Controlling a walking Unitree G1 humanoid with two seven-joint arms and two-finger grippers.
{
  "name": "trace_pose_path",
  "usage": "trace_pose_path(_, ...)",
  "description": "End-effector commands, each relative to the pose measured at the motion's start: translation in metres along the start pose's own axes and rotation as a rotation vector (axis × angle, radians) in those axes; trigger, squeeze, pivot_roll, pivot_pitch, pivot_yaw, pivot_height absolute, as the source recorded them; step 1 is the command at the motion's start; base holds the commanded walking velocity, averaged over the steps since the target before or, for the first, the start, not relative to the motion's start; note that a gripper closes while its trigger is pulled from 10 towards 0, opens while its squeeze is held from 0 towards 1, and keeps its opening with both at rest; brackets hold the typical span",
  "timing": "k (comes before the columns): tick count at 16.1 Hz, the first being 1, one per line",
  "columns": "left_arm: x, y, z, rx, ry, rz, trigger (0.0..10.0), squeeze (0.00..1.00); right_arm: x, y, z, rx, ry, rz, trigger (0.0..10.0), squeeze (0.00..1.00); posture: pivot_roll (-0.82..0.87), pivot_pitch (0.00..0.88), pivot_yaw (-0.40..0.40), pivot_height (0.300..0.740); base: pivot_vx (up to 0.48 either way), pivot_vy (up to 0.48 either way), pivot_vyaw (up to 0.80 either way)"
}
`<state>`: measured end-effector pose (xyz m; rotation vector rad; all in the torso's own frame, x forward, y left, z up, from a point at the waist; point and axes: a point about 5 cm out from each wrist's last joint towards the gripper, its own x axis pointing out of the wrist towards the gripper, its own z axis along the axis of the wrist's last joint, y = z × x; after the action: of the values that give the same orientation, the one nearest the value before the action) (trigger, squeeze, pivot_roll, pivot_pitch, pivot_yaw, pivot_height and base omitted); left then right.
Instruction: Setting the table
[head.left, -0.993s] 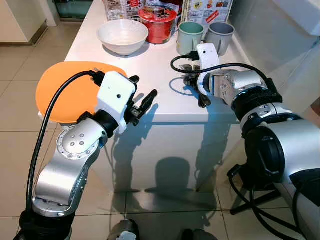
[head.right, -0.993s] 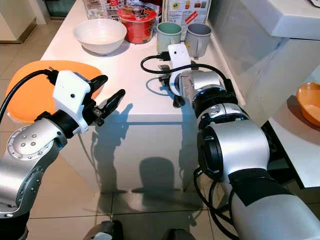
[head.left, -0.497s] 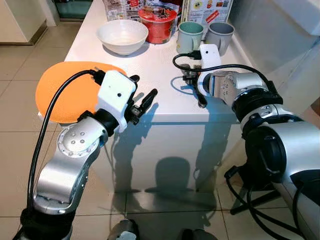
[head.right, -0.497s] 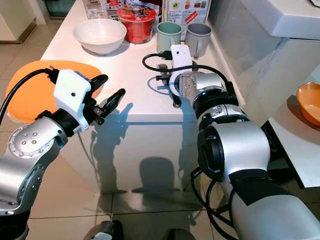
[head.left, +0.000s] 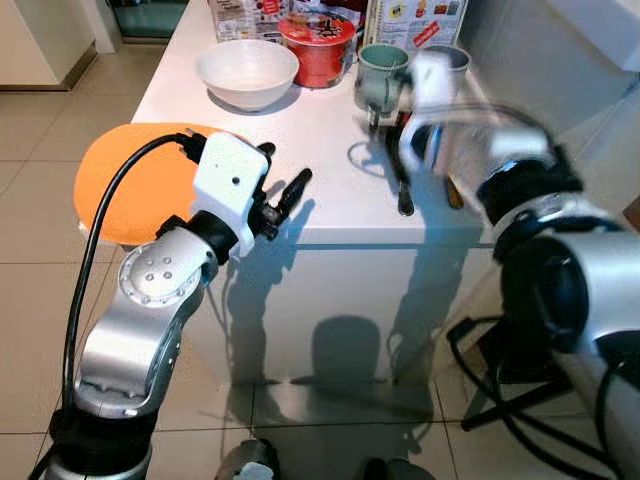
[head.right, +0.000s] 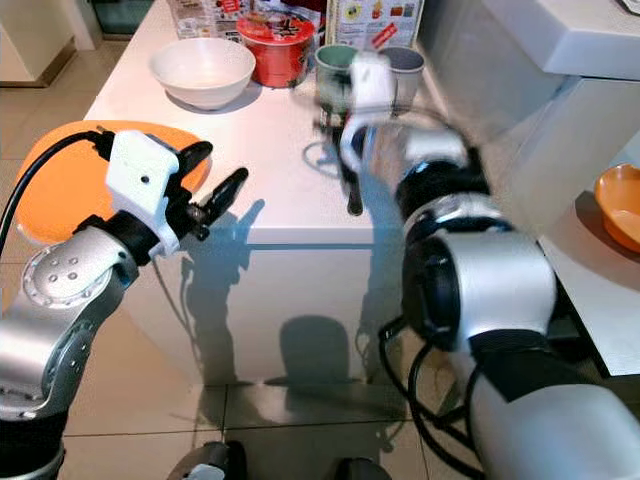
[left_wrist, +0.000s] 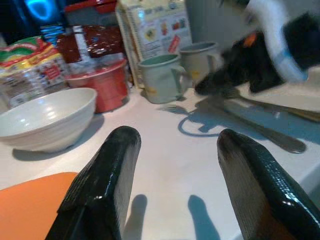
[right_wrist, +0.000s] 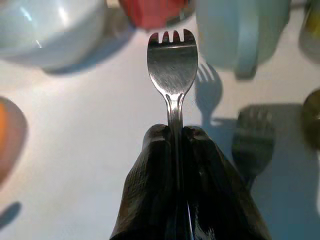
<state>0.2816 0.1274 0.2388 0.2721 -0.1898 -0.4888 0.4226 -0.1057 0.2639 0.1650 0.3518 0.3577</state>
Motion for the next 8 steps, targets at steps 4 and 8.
trace_pose_path(4,0.0,0.007,0.001,-0.008,-0.021,0.073,10.0,0.0,-0.01,-0.002,0.019,-0.018,-0.107,0.057,0.0,0.0,0.05,0.023,0.009,0.74,0.0,0.0,0.0)
trace_pose_path(8,-0.016,0.006,-0.014,-0.045,0.015,0.221,10.0,0.0,-0.079,0.008,-0.028,-0.155,-0.4,0.121,10.0,0.0,0.03,0.0,-0.009,0.74,0.0,0.0,0.0)
